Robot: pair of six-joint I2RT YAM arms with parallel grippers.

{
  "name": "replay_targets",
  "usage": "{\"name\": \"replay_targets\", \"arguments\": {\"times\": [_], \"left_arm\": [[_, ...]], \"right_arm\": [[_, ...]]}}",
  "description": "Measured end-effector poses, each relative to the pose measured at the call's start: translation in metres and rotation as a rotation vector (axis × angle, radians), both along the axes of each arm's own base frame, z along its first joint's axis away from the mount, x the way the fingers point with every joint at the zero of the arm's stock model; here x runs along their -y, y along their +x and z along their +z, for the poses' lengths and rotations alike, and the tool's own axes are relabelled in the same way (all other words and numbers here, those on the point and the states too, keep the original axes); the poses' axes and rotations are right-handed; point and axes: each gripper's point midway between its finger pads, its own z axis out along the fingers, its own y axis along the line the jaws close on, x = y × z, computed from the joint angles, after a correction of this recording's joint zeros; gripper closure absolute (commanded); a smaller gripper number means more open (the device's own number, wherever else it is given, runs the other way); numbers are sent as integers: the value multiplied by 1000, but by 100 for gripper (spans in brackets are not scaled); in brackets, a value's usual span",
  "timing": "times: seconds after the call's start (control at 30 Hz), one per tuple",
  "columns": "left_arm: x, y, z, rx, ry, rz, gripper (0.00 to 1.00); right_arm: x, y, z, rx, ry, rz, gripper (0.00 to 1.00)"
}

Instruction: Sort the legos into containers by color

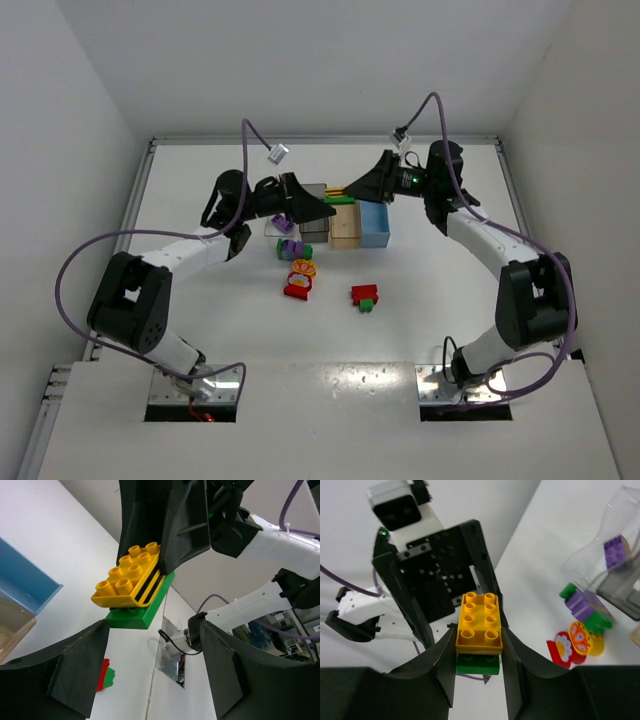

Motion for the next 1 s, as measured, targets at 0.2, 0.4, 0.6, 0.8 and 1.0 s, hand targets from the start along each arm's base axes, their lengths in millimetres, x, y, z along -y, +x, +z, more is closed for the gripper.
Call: {"name": "replay_targets", "arguments": {"times": [0.2,0.4,0.6,0.8,1.0], "left_arm": [[1,-7,11,3,-35,-34,23],[0,-5,12,5,-47,-36,28],[-3,5,3,-27,-43,-18,56],[-3,5,2,-36,-46,-27,70],[-2,4,3,-35,-49,-34,91]], "right_arm": [[-9,-3,16,40,30,24,100],[-9,-5,18,34,37,36,100],[-9,-9,14,29,39,49,100],[-8,-8,13,25,39,43,100],[-8,-8,13,24,41,44,100]]}}
